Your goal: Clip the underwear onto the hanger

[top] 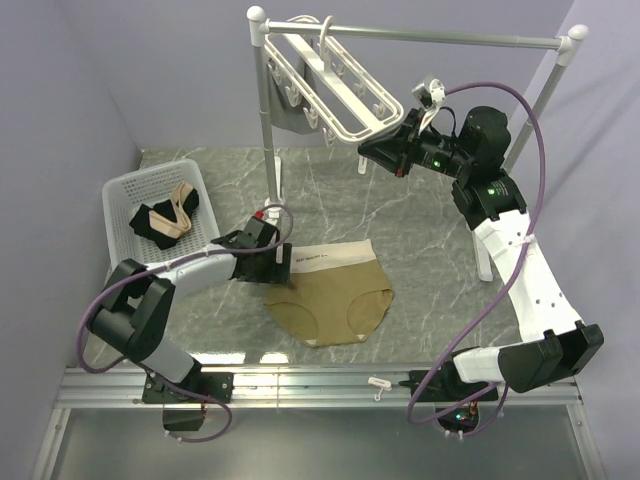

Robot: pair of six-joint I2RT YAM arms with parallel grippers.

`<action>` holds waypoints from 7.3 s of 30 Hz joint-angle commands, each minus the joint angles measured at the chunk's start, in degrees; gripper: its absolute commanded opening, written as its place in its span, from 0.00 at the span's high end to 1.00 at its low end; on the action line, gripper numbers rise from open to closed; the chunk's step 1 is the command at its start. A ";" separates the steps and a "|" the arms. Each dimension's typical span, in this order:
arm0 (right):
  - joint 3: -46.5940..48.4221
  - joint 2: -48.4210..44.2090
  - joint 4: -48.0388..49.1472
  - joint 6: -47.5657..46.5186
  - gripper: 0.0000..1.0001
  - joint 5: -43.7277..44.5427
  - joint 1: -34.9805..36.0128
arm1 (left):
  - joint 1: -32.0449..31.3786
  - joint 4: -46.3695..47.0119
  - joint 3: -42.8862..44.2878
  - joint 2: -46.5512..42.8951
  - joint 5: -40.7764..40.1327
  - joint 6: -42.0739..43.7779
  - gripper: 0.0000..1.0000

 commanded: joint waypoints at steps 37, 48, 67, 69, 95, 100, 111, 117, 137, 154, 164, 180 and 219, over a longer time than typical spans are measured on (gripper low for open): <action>-2.62 -3.45 0.19 -2.97 1.00 0.56 0.77 | -10.37 3.28 23.86 26.37 -10.65 2.26 0.41; -2.98 -3.54 0.36 -2.71 1.00 0.74 0.69 | -10.37 5.30 22.90 26.92 -7.84 7.88 0.99; -5.26 -4.07 1.77 -1.30 1.00 0.39 0.77 | -10.46 53.90 4.00 -1.30 10.88 32.41 1.00; -5.52 -4.16 1.77 -1.30 1.00 0.39 0.77 | -10.37 55.83 3.82 -2.97 11.76 31.10 1.00; -9.21 -4.59 6.34 4.58 1.00 -0.58 0.86 | -10.54 60.85 12.25 -7.46 19.50 23.97 1.00; -9.48 -4.33 7.30 5.47 1.00 -0.67 0.95 | -10.98 61.55 13.49 -6.84 19.94 23.45 1.00; -9.65 -3.54 8.45 8.37 1.00 -1.37 0.95 | -11.77 62.26 15.33 -5.35 20.11 22.04 0.99; -10.18 -3.45 8.53 9.16 1.00 -1.37 1.04 | -11.95 62.61 16.39 -4.47 19.85 20.90 1.00; -10.97 -3.19 11.26 10.30 1.00 -0.75 1.04 | -12.74 63.58 17.71 -4.12 20.02 19.40 1.00; -11.24 -3.01 10.65 11.88 1.00 1.27 1.04 | -13.09 64.46 18.23 -4.38 19.94 18.96 1.00; -10.71 -3.28 8.10 9.60 0.81 2.23 0.95 | -13.01 64.46 18.94 -4.21 19.76 18.26 1.00; -10.01 -3.01 7.74 9.95 0.56 1.44 0.86 | -13.01 64.11 20.34 -3.06 19.15 18.08 1.00; -17.82 -17.78 -1.57 4.06 0.14 3.20 -4.50 | -5.19 54.00 14.63 -12.11 21.69 17.21 0.96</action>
